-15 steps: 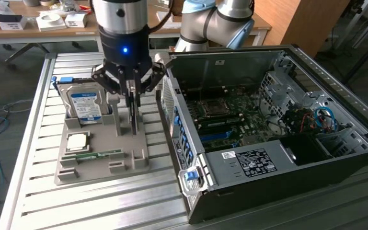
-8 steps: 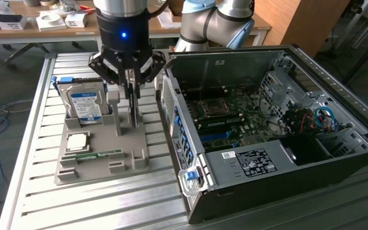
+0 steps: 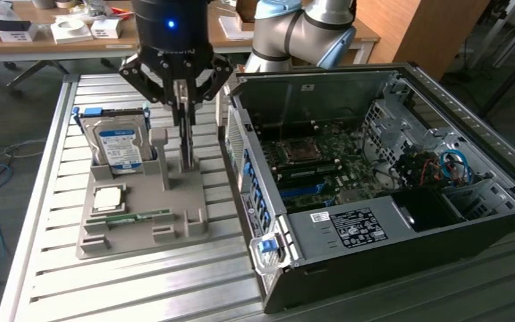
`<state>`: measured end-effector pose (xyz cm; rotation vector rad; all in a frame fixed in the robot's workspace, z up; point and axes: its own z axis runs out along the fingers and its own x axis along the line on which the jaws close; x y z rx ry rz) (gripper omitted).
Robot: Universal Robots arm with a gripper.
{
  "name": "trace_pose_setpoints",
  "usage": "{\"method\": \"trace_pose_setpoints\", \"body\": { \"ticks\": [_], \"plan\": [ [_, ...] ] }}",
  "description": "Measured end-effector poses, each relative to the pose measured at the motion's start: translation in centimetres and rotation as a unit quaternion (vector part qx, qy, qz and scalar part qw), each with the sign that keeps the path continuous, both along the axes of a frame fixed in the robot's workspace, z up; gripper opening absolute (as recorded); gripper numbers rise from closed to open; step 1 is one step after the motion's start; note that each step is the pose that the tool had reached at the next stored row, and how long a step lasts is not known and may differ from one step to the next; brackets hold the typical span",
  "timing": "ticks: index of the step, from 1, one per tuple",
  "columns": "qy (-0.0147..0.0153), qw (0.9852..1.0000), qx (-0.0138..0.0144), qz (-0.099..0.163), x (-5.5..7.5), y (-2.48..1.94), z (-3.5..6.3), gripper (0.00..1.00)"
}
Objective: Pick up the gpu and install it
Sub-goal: 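Pick up the gpu and move the gpu toward the slot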
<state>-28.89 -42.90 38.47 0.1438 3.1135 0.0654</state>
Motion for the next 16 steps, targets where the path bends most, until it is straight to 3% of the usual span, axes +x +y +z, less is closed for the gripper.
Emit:
{"method": "trace_pose_setpoints", "body": {
  "ticks": [11, 16],
  "plan": [
    [0.0000, 1.0000, 0.0000, 0.000, 0.0, 0.00, 2.69, 0.26],
    [0.0000, 1.0000, 0.0000, 0.000, 0.0, 0.00, 2.84, 0.26]
  ]
}}
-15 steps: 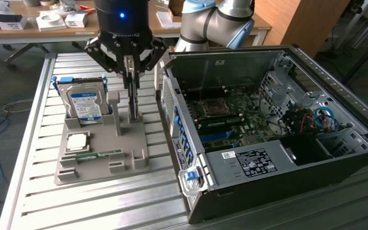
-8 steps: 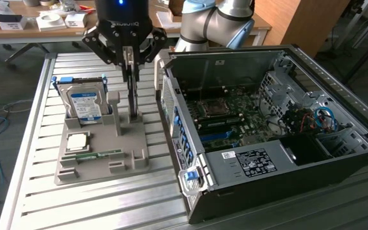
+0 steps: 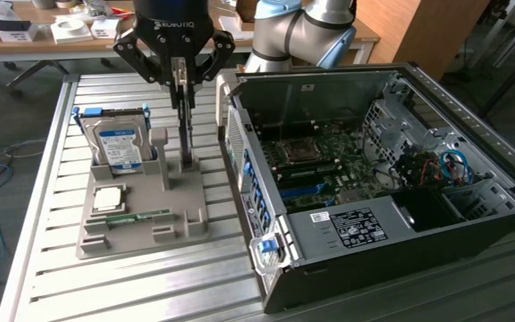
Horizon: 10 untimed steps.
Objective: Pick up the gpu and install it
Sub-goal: 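Pick up the gpu and move the gpu toward the slot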
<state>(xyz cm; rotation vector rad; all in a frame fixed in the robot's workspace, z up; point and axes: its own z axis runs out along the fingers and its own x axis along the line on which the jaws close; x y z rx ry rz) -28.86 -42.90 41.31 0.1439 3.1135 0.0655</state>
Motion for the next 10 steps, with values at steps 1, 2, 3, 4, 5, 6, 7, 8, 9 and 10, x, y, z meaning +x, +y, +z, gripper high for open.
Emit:
{"method": "trace_pose_setpoints", "body": {
  "ticks": [1, 2, 3, 4, 5, 6, 7, 8, 9, 10],
  "plan": [
    [0.0000, 1.0000, 0.0000, 0.000, 0.0, 0.00, 0.00, 0.26],
    [0.0000, 1.0000, 0.0000, 0.000, 0.0, 0.00, 0.01, 0.26],
    [0.0001, 1.0000, -0.0001, 0.000, 0.0, 0.00, 0.01, 0.26],
    [0.0002, 1.0000, -0.0001, 0.000, 0.1, 0.00, 0.02, 0.26],
    [0.0001, 1.0000, -0.0001, 0.000, 0.2, 0.00, 0.02, 0.26],
    [0.0000, 1.0000, 0.0001, 0.000, 0.3, 0.00, 0.00, 0.26],
    [0.0001, 1.0000, 0.0001, 0.000, 0.5, 0.00, 0.01, 0.26],
    [0.0001, 1.0000, 0.0001, 0.000, 0.8, 0.00, 0.01, 0.26],
    [0.0000, 1.0000, 0.0003, 0.000, 1.0, 0.00, 0.01, 0.26],
    [0.0000, 1.0000, 0.0004, 0.000, 1.3, 0.00, 0.00, 0.26]
  ]
}}
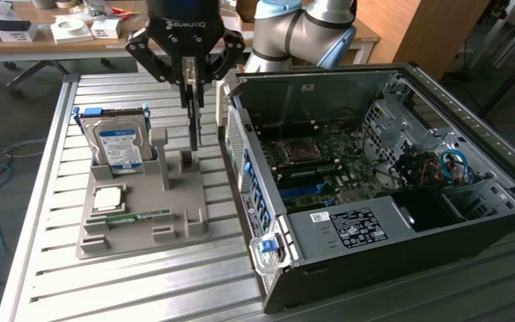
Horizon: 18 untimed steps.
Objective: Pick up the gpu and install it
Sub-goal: 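Pick up the gpu and move the gpu toward the slot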
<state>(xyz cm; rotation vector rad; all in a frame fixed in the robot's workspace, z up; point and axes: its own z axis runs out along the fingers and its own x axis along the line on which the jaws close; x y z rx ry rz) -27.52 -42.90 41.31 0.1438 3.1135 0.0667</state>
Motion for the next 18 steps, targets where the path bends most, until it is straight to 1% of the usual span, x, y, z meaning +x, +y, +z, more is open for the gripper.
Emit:
{"method": "trace_pose_setpoints", "body": {
  "ticks": [8, 18],
  "plan": [
    [0.0000, 1.0000, 0.0013, 0.000, 2.2, 0.00, 0.00, 0.26],
    [0.0000, 1.0000, 0.0043, 0.000, 4.9, 0.00, 0.00, 0.26]
  ]
}}
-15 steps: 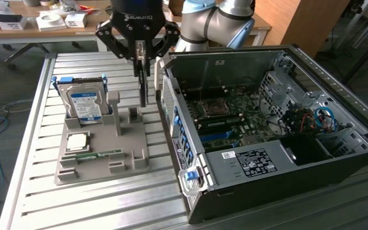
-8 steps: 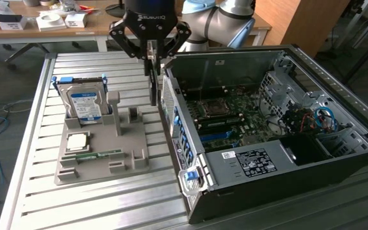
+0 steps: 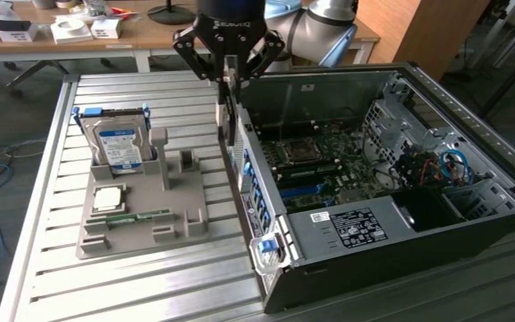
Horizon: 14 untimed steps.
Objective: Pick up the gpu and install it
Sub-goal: 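Pick up the gpu and move the gpu toward the slot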
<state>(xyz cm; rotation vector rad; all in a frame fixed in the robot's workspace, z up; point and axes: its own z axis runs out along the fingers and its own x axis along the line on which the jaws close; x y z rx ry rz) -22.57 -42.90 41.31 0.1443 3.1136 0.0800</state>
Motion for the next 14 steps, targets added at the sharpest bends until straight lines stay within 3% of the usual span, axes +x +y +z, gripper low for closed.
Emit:
{"method": "trace_pose_setpoints", "body": {
  "ticks": [14],
  "plan": [
    [0.0000, 1.0000, 0.0039, 0.000, 3.9, 0.00, -0.02, 0.26]
  ]
}}
